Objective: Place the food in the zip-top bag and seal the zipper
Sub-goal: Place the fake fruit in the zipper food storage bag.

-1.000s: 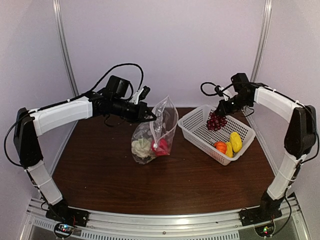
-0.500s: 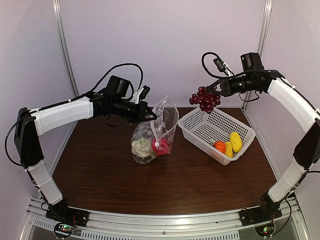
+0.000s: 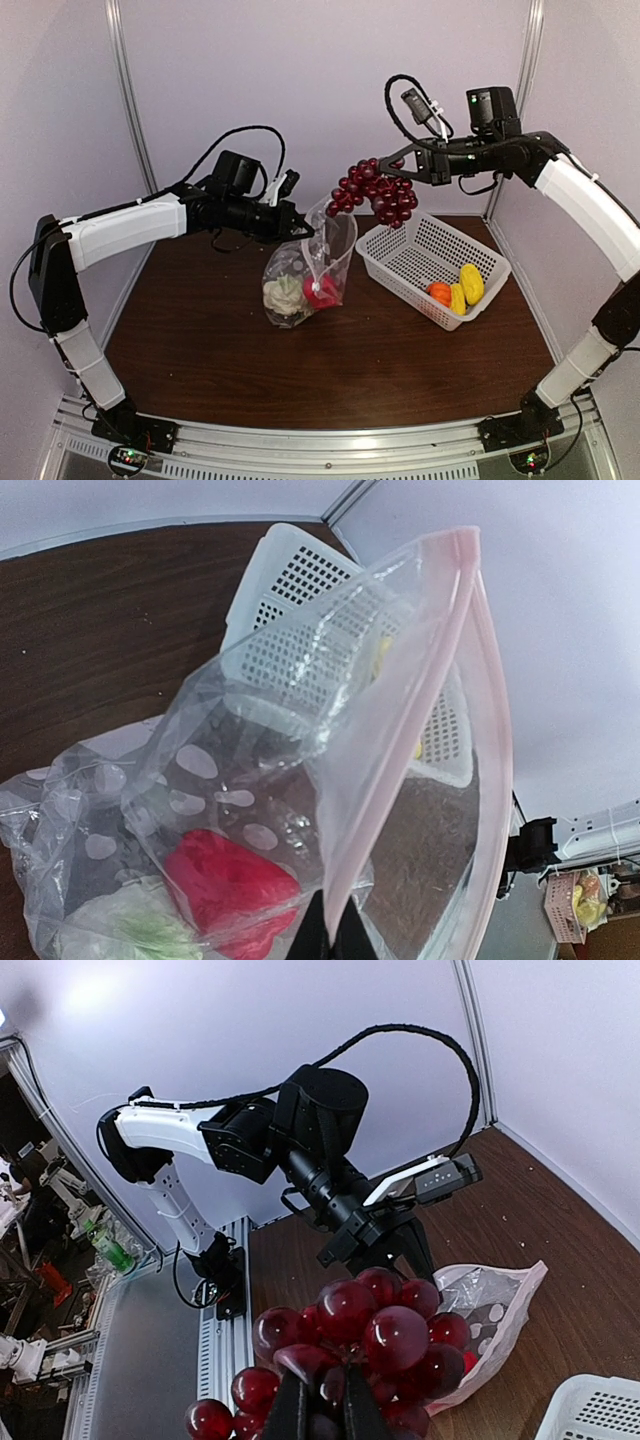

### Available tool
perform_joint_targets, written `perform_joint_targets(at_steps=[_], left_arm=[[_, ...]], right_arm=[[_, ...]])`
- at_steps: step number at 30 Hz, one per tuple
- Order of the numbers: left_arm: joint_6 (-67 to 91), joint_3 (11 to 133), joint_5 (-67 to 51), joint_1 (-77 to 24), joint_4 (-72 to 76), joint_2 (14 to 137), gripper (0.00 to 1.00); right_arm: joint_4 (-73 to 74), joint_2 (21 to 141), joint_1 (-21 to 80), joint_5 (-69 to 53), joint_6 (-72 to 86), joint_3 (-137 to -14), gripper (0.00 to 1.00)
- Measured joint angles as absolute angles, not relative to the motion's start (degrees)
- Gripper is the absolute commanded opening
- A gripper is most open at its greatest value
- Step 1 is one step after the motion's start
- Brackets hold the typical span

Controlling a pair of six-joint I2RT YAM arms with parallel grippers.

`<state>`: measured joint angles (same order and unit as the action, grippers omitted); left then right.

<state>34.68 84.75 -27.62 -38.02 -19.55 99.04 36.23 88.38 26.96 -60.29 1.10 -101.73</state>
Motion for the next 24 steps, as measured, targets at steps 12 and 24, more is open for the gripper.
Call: perform_joint_targets(at_steps=[12, 24], left_arm=[[34.89, 84.27, -27.0, -38.02, -19.49, 98.87, 0.0], [35.75, 83.66, -26.55, -38.02, -19.29, 98.24, 0.0]], right_arm=[[39.66, 96.16, 34.09, -50.13, -1.63, -103.13, 0.0], [42.85, 99.94, 37.91, -33.54, -1.5, -108.12, 0.0]])
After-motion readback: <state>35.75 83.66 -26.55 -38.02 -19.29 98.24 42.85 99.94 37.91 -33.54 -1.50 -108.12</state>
